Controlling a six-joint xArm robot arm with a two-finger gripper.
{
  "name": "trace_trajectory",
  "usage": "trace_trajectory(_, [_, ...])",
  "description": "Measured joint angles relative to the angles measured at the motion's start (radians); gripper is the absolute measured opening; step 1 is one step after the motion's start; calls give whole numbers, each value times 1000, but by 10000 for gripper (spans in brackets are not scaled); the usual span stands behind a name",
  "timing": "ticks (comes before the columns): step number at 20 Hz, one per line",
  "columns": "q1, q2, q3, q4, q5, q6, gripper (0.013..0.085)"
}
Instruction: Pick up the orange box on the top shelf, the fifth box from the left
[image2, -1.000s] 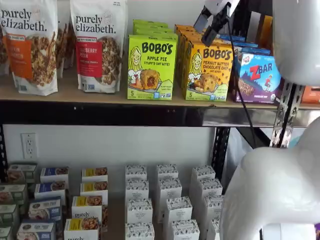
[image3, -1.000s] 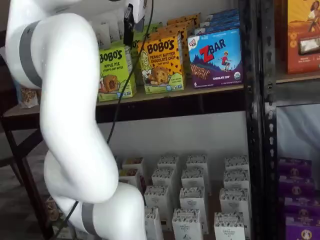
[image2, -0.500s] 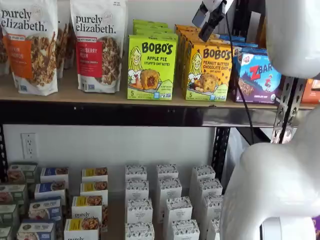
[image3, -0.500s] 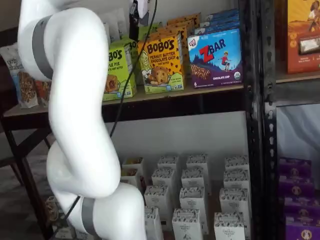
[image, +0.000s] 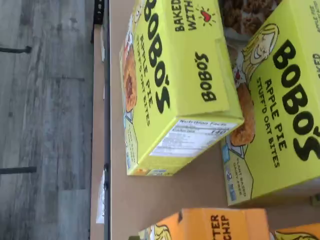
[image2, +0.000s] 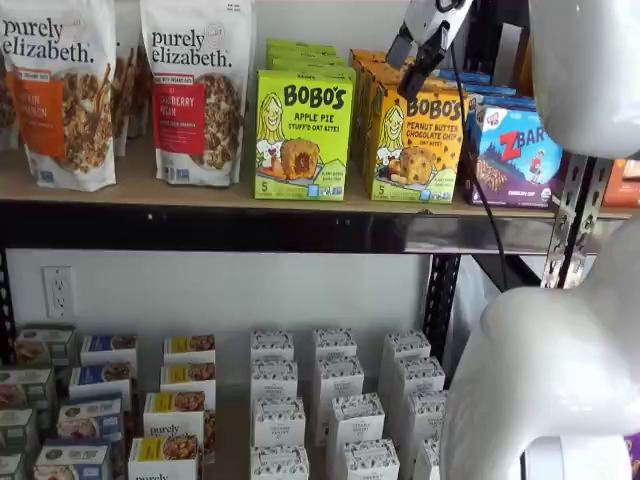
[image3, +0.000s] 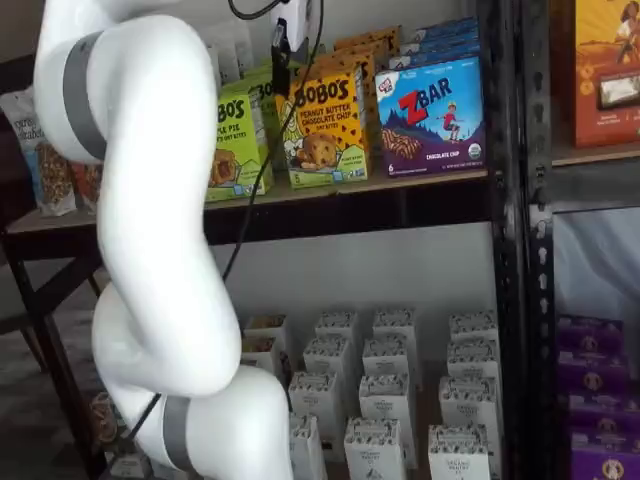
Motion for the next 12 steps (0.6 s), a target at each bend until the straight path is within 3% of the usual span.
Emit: trace_trajectory(12, [-10,-3,67,-71,-54,-47,850])
